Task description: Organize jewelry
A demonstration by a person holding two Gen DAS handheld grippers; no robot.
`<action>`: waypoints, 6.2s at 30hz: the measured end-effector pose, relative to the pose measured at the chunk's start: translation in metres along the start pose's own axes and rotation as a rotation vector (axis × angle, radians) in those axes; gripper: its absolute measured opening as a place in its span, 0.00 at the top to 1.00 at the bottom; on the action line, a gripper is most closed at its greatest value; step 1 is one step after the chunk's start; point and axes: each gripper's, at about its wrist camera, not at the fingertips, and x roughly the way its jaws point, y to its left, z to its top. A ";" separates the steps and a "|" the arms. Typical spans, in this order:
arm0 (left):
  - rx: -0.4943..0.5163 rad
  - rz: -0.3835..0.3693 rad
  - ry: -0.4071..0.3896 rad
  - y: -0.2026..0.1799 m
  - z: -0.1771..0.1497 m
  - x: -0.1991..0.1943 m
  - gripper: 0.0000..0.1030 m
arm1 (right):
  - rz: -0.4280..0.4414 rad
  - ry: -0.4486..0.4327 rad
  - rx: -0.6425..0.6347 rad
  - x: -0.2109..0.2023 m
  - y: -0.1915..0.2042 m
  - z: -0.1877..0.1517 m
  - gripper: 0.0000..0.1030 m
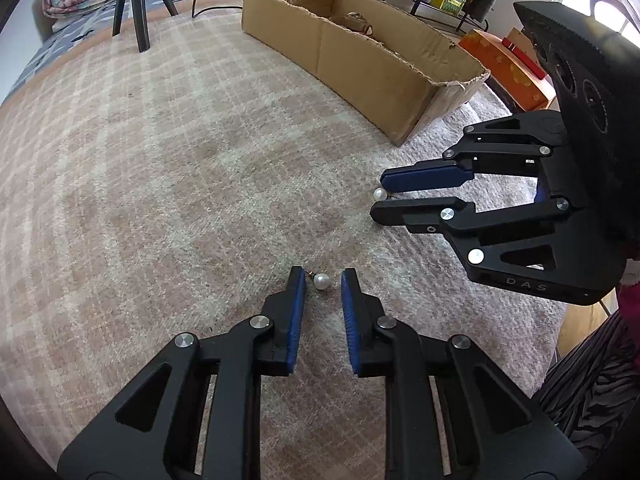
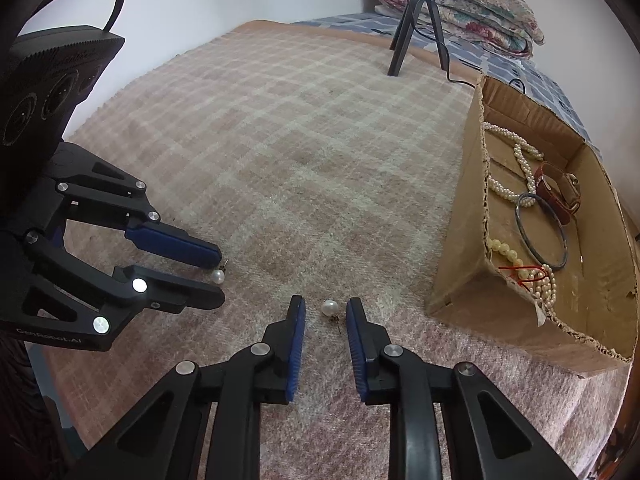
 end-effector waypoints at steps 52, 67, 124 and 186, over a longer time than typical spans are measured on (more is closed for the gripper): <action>-0.111 -0.028 -0.021 0.025 -0.001 -0.028 0.96 | -0.032 -0.217 0.068 -0.084 -0.011 0.008 0.94; -0.146 -0.009 0.035 0.021 0.001 -0.002 0.94 | -0.026 -0.224 0.060 -0.086 -0.013 0.005 0.94; -0.123 -0.107 -0.275 -0.034 0.127 -0.048 0.94 | -0.224 -0.290 0.334 -0.112 -0.133 -0.003 0.94; 0.003 0.056 -0.356 -0.066 0.100 -0.101 0.29 | -0.444 -0.400 0.428 -0.166 -0.107 0.023 0.00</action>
